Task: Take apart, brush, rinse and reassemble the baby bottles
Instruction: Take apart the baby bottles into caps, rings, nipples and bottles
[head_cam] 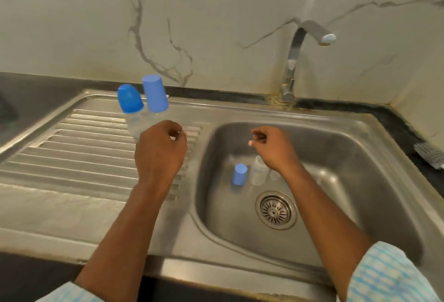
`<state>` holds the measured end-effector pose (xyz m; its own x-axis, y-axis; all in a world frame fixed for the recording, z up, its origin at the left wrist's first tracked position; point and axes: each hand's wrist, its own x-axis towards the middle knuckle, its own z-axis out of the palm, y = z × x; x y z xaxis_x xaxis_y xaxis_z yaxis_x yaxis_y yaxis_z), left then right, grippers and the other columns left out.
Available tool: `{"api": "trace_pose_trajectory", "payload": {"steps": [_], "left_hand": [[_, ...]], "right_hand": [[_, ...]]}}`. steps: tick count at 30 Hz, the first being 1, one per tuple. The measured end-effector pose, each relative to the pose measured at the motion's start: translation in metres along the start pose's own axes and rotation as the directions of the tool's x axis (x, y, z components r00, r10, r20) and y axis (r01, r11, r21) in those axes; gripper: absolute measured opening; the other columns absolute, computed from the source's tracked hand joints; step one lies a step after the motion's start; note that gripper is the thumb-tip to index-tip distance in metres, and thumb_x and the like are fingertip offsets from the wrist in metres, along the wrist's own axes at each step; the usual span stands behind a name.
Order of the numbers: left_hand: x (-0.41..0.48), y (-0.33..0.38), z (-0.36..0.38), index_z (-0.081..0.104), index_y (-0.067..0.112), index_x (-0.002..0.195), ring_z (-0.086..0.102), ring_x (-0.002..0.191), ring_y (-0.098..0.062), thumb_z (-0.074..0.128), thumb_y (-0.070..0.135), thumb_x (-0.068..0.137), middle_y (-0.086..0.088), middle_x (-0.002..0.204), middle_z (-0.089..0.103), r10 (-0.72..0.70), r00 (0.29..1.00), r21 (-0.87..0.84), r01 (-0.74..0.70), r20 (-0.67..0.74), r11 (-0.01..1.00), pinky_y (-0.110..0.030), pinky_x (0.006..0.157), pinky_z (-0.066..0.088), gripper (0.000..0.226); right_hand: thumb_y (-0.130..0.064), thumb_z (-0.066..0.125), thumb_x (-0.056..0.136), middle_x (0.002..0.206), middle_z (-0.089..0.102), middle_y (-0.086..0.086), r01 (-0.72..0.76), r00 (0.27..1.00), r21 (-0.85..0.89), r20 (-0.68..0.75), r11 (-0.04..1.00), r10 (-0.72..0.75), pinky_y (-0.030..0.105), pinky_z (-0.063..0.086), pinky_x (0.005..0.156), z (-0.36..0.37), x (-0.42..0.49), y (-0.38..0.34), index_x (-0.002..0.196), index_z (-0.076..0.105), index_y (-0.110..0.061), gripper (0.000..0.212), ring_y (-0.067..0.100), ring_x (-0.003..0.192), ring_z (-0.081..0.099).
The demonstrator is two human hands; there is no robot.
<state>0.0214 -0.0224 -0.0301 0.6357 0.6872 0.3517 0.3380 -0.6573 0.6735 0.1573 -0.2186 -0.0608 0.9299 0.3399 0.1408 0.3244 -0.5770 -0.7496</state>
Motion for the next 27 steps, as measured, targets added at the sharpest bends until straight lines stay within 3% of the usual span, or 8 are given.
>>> {"api": "trace_pose_trajectory", "payload": {"steps": [3,7,10,13,16,21,27], "left_hand": [[0.002,-0.014,-0.007,0.068,0.015,0.119,0.064,0.102,-0.022,0.065,0.027,0.093,-0.002,0.111,0.071,-0.108,0.992,-0.066,0.103,-0.071,0.992,-0.027,0.085,0.039,0.029],[0.01,-0.023,-0.01,0.057,0.011,0.137,0.06,0.118,-0.023,0.068,0.025,0.093,-0.006,0.128,0.066,-0.195,0.979,-0.123,0.187,-0.06,0.975,-0.031,0.098,0.042,0.048],[0.016,-0.026,-0.006,0.057,0.01,0.137,0.06,0.117,-0.024,0.068,0.024,0.093,-0.007,0.127,0.066,-0.227,0.974,-0.14,0.222,-0.023,0.965,-0.028,0.089,0.04,0.047],[0.02,-0.026,0.001,0.06,0.012,0.13,0.062,0.111,-0.027,0.069,0.025,0.091,-0.007,0.12,0.068,-0.238,0.971,-0.167,0.235,0.003,0.958,-0.028,0.083,0.039,0.041],[0.025,-0.029,0.007,0.059,0.016,0.128,0.064,0.106,-0.026,0.069,0.029,0.091,-0.004,0.116,0.067,-0.243,0.97,-0.171,0.24,0.003,0.956,-0.031,0.08,0.044,0.04],[0.024,-0.025,0.01,0.054,0.019,0.136,0.062,0.109,-0.02,0.067,0.026,0.093,0.0,0.121,0.065,-0.214,0.977,-0.178,0.213,0.015,0.961,-0.027,0.079,0.04,0.045],[0.016,-0.012,0.022,0.05,0.024,0.134,0.062,0.108,-0.017,0.073,0.03,0.087,0.005,0.127,0.06,-0.059,0.996,-0.23,0.073,0.069,0.97,-0.035,0.087,0.052,0.052]], "right_hand": [[-0.01,0.071,0.086,0.106,0.07,0.007,0.067,0.997,0.04,0.03,0.997,-0.068,0.034,0.05,0.096,0.034,0.009,-0.039,0.121,0.067,-0.007,0.035,0.018,0.097,0.065],[-0.01,0.073,0.083,0.101,0.071,0.007,0.102,0.992,0.135,0.06,0.986,-0.111,0.035,0.051,0.096,0.069,0.024,-0.085,0.119,0.068,-0.009,0.036,0.02,0.095,0.067],[-0.013,0.074,0.084,0.103,0.067,0.004,0.088,0.989,0.176,0.099,0.98,-0.106,0.034,0.051,0.096,0.091,0.032,-0.106,0.126,0.064,-0.009,0.044,0.019,0.097,0.066],[-0.012,0.076,0.083,0.118,0.063,0.006,0.04,0.985,0.222,0.154,0.974,-0.076,0.031,0.051,0.094,0.106,0.038,-0.113,0.138,0.053,-0.009,0.06,0.019,0.104,0.064],[-0.009,0.077,0.081,0.125,0.06,0.005,0.024,0.977,0.274,0.196,0.962,-0.08,0.036,0.051,0.098,0.118,0.038,-0.115,0.145,0.043,-0.011,0.073,0.019,0.11,0.061],[-0.002,0.071,0.081,0.104,0.071,-0.003,0.088,0.97,0.363,0.179,0.928,-0.162,0.039,0.057,0.091,0.115,0.03,-0.115,0.112,0.064,-0.024,0.038,0.013,0.095,0.07],[-0.004,0.071,0.084,0.106,0.072,0.003,0.102,0.985,0.35,0.094,0.931,-0.144,0.029,0.055,0.088,0.074,0.01,-0.098,0.118,0.065,-0.015,0.037,0.015,0.095,0.07]]}}
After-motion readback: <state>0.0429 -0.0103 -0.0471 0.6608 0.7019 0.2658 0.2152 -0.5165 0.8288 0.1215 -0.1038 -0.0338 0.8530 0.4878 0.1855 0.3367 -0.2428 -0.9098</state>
